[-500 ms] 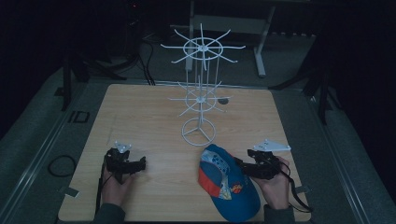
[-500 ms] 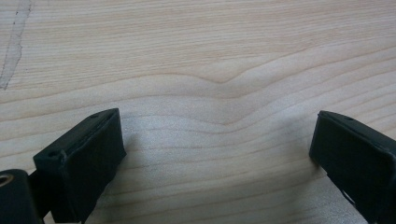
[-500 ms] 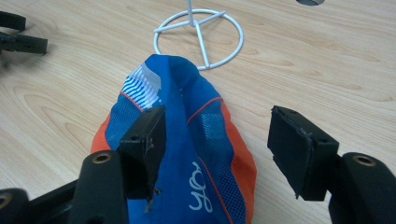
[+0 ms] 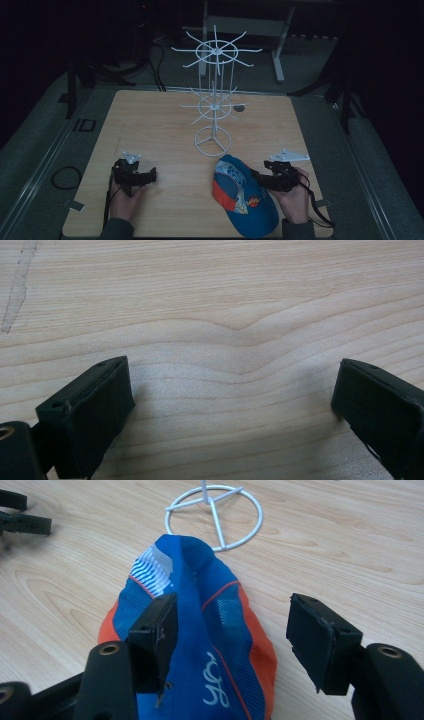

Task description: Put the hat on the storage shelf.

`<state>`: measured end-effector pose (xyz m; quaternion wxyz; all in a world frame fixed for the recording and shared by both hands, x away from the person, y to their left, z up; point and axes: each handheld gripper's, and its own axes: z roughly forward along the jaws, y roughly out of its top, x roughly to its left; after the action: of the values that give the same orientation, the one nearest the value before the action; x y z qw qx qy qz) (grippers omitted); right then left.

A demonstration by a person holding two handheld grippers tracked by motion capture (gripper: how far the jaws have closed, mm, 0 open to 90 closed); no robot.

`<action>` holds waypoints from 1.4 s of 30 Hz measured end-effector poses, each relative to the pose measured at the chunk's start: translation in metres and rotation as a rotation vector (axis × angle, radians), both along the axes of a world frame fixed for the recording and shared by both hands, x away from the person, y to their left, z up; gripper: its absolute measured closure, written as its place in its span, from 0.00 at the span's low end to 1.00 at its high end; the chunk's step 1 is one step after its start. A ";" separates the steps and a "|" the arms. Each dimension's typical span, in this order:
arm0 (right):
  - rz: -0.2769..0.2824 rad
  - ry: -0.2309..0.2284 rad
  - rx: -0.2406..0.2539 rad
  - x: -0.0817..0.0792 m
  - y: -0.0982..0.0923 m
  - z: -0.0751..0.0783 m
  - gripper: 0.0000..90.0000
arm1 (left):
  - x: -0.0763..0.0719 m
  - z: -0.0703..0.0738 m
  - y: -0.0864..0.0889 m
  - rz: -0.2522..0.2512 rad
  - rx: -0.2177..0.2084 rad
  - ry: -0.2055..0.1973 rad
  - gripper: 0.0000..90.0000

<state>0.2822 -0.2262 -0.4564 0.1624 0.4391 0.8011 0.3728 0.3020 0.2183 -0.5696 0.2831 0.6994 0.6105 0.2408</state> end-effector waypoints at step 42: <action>0.114 0.125 -0.084 0.027 0.026 0.004 0.43 | 0.000 0.000 -0.002 -0.018 -0.003 -0.002 0.04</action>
<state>0.3094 -0.2003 -0.4524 0.1090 0.4080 0.8483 0.3193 0.3017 0.2163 -0.5697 0.2868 0.7043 0.6043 0.2378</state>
